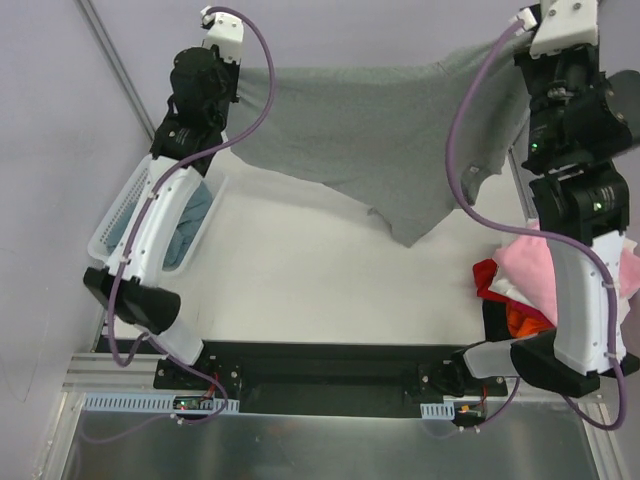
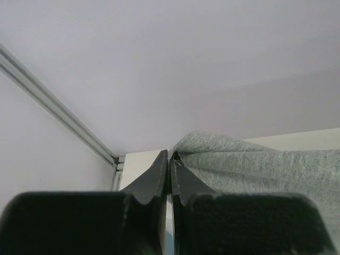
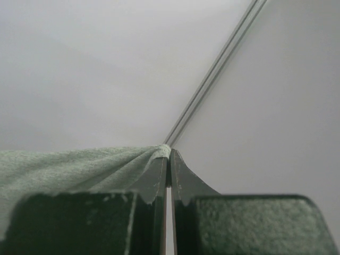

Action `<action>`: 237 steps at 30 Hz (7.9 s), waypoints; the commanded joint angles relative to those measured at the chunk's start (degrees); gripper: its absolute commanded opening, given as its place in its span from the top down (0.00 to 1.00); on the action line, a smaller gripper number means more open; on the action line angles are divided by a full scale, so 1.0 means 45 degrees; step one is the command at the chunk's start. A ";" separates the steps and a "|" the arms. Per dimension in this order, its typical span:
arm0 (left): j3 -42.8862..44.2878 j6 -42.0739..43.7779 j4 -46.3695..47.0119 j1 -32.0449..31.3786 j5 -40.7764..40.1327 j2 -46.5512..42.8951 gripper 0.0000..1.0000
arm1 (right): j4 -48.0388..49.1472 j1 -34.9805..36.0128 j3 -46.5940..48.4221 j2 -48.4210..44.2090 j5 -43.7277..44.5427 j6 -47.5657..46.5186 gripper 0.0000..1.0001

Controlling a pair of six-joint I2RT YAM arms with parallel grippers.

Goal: Fold and stack the t-shirts
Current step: Flatten out the tshirt

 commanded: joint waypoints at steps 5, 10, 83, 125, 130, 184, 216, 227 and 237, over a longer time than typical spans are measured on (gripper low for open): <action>-0.2536 0.0370 0.0740 -0.0799 0.0339 -0.4423 1.00 | 0.0531 0.0414 0.0005 -0.2417 0.0354 -0.0317 0.99; -0.4096 0.0800 0.0721 -0.1328 0.0261 -0.6162 1.00 | -0.0464 0.0395 -0.0522 -0.3432 0.0256 0.0346 0.99; -0.8124 0.1230 0.3106 -0.1914 -0.0189 -0.7940 1.00 | -0.2597 -0.0700 -0.0388 -0.1441 -0.1560 0.2594 0.99; -0.9549 0.0956 0.1913 -0.1875 0.1178 -1.2824 1.00 | -0.3396 -0.0093 0.1665 -0.4703 -0.3748 0.2886 0.99; -1.0057 0.1151 0.1912 -0.1895 0.1257 -1.3020 1.00 | -0.3474 -0.0113 0.1118 -0.4684 -0.3631 0.2867 0.99; -1.3320 0.2402 0.7947 -0.0997 -0.0169 -0.6381 1.00 | -0.1716 -0.0972 -0.3728 0.0899 -0.0174 0.1324 0.99; -0.8652 0.2383 0.7773 0.0039 -0.1341 0.0320 0.01 | -0.2184 -0.1597 -0.2026 0.3910 0.0393 0.1655 0.00; -0.6155 0.2733 0.5586 0.0039 -0.1282 0.2251 0.01 | -0.5326 -0.0915 -0.4544 0.1783 -0.1383 0.3061 0.00; -0.2597 0.3571 0.1952 0.0058 -0.1868 0.5475 0.01 | -0.7438 0.1000 -0.8353 -0.0055 -0.2009 0.3979 0.00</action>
